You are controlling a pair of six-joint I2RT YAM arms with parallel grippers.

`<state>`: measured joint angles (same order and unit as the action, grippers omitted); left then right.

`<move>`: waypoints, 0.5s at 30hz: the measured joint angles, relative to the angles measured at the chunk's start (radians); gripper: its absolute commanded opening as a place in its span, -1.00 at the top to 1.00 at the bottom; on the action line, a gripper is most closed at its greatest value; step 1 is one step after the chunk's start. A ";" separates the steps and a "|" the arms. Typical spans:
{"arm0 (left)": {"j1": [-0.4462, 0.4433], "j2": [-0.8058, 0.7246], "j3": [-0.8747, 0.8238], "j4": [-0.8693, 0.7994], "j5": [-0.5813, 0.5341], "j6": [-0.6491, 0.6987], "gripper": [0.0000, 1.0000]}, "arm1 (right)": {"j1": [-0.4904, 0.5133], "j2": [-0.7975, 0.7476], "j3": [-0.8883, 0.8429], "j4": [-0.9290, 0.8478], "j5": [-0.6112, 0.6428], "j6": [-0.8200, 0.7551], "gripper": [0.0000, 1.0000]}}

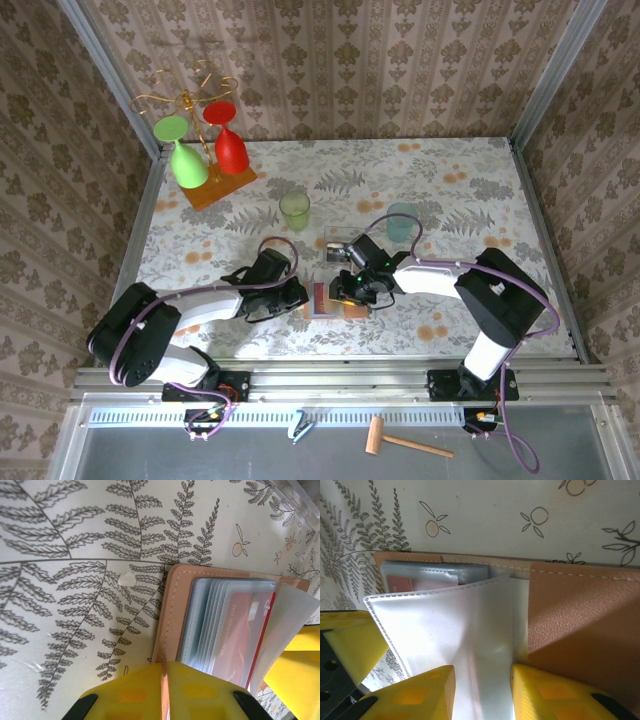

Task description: Take the credit cards out of the card holder

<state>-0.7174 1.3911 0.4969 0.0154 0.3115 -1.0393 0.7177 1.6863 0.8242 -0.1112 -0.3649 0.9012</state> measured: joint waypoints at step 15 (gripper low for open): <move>-0.006 -0.051 0.094 -0.048 0.026 -0.002 0.73 | -0.018 -0.008 -0.059 0.113 -0.048 0.043 0.33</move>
<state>-0.7238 1.3399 0.5911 -0.0326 0.3374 -1.0409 0.6998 1.6783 0.7654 0.0013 -0.4126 0.9443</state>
